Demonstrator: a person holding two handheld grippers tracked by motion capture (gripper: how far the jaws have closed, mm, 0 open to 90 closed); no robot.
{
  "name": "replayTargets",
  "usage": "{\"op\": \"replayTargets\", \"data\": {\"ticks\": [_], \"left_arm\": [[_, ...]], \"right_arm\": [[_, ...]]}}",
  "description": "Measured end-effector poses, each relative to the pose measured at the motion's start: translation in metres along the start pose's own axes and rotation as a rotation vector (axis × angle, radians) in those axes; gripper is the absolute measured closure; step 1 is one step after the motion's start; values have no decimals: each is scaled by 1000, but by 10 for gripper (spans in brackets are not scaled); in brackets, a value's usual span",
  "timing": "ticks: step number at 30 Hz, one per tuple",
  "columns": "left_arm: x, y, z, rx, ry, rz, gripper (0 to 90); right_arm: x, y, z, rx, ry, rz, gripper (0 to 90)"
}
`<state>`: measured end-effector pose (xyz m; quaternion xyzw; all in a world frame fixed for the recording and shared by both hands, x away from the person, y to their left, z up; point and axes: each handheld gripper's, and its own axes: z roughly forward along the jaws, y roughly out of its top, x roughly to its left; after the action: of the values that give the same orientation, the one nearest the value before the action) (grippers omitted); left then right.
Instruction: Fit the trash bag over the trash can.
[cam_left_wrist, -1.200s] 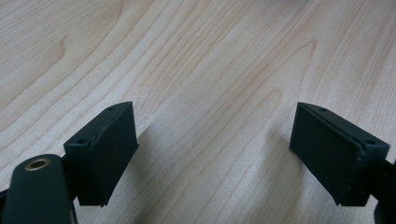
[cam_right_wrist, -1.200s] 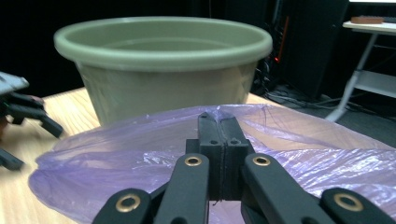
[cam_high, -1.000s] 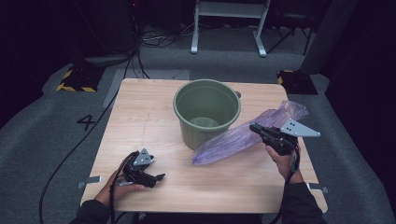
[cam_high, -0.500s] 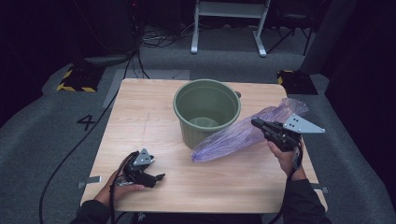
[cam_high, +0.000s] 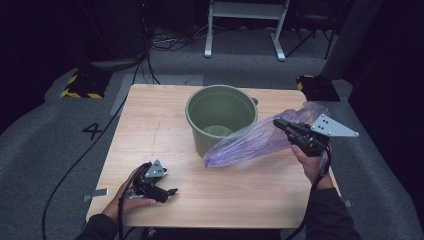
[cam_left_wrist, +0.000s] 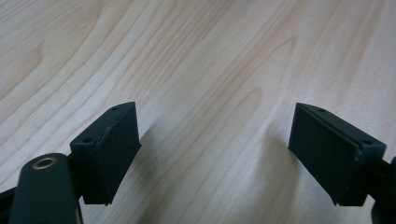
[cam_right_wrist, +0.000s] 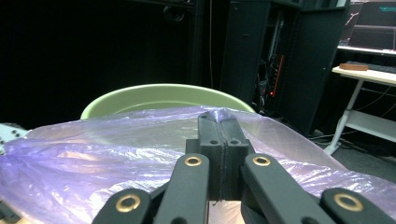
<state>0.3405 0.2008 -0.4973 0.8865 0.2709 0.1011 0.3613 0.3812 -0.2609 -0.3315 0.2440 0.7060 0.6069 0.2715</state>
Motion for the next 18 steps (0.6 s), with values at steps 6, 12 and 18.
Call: {"op": "replayTargets", "data": {"ticks": [6, 12, 18], "left_arm": [[-4, 14, -13, -79, 9, 10, 170], [-6, 33, -31, -156, 36, 34, 164], [-2, 53, -50, -237, 65, 45, 160]], "right_arm": [[-3, 8, 0, -12, -18, 5, 900], [-11, 16, 5, -15, -45, 9, 900], [-17, 22, 11, -2, -67, 12, 900]]}}
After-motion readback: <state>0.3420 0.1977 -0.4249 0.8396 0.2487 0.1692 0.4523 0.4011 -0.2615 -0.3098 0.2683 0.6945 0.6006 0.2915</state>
